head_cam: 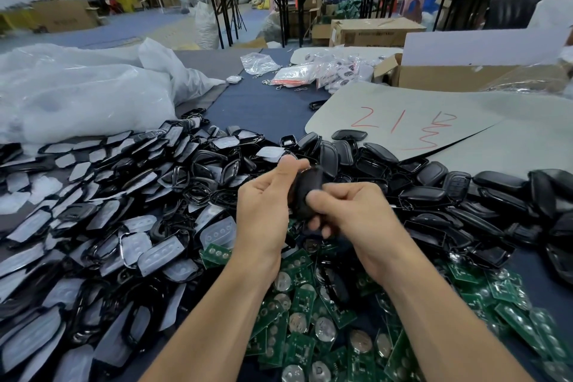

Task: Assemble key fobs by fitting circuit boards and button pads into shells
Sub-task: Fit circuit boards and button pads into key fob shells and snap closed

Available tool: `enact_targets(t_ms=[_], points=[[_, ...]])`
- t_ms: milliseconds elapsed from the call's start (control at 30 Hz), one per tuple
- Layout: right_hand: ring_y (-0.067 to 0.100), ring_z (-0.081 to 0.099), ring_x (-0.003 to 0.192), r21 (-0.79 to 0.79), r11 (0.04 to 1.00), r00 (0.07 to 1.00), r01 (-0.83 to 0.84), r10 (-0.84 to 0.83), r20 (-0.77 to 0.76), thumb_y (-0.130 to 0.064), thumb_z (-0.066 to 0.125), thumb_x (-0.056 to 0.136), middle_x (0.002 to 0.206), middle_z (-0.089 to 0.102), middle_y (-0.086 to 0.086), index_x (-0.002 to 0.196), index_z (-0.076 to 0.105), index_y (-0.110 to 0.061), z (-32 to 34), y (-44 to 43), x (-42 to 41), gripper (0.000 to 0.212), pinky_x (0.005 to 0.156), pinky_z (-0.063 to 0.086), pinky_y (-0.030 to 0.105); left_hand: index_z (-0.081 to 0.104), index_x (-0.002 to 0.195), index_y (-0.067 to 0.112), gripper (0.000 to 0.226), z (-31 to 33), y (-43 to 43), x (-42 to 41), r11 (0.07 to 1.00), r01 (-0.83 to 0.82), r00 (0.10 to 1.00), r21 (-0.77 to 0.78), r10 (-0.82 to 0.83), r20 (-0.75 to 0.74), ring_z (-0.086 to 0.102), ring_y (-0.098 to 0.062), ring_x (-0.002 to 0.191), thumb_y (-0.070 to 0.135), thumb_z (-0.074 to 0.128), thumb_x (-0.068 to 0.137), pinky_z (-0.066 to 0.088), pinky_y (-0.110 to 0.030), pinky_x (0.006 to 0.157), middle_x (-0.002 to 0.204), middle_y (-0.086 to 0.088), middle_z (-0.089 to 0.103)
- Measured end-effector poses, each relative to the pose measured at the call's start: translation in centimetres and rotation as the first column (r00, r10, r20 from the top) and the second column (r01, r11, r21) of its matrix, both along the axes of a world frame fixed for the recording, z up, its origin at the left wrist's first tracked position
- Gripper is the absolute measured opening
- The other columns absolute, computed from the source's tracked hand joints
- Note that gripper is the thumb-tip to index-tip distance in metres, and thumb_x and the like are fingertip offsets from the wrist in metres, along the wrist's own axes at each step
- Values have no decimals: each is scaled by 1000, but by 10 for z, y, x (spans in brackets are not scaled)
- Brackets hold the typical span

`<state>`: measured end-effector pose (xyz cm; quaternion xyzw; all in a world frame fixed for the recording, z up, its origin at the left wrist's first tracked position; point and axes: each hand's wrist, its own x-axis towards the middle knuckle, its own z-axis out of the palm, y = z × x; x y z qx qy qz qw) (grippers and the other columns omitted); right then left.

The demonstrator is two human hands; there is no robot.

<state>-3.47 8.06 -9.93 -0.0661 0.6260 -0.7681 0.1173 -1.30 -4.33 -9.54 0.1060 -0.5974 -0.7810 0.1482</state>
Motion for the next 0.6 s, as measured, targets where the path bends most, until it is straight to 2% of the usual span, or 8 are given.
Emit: enact_targets(t_ms=[67,133,167,233,333,400,500,600], points=[[20,74,87,-414,897,978,158,-83,193,-31,73,88,103,78,10,113,72,-6,8,11,-3,35,61,58,24,82,102,16,27,0,-3,0,996,-79,996,-45,76,-52,78,-11,93,36,64,100,60,-21,87,99,1,82],[25,76,104,-543,797,956,263,-142,255,-51,67,86,122,75,9,128,64,-12,9,22,-7,57,72,63,32,81,105,17,23,1,-7,0,989,-130,989,-67,124,-85,76,-9,100,32,64,101,57,-18,93,100,5,82],[24,77,102,-471,839,957,273,-184,226,-51,66,90,121,75,9,125,67,-15,10,23,-7,50,71,63,33,82,104,18,22,1,-8,0,986,-148,986,-74,141,-92,76,-8,100,31,64,102,57,-17,92,99,6,82],[16,78,92,-81,947,950,311,-312,10,-29,72,94,107,79,5,108,76,-22,5,17,-5,17,69,62,30,82,101,20,19,1,-9,0,979,-184,979,-83,176,-101,76,-8,98,27,65,102,57,-16,88,97,7,82],[-5,68,102,471,777,882,418,-224,-415,-11,68,89,114,76,-13,120,74,-30,-9,10,-4,37,97,52,14,83,96,23,18,-4,-12,-2,963,-244,967,-109,233,-105,76,-8,95,25,66,100,59,-19,83,94,9,81],[4,53,128,722,597,903,349,-7,-430,-12,62,92,139,63,-6,142,59,-32,-13,8,-5,54,111,35,15,83,90,28,20,-7,-14,-3,949,-279,959,-150,267,-93,76,-6,94,27,65,99,58,-25,86,92,11,81],[18,39,137,877,404,912,260,196,-360,-14,56,95,144,56,1,145,54,-35,-19,8,-8,54,113,32,29,82,85,30,23,-8,-15,-4,932,-310,951,-188,303,-63,76,-3,90,25,65,98,57,-26,86,89,14,81],[8,63,87,838,483,937,253,92,-336,-15,60,88,97,72,-12,113,75,-39,-15,13,-6,37,77,50,17,82,86,34,24,-9,-17,-5,908,-310,949,-282,315,-29,72,2,74,19,66,96,56,-17,69,82,16,79]])
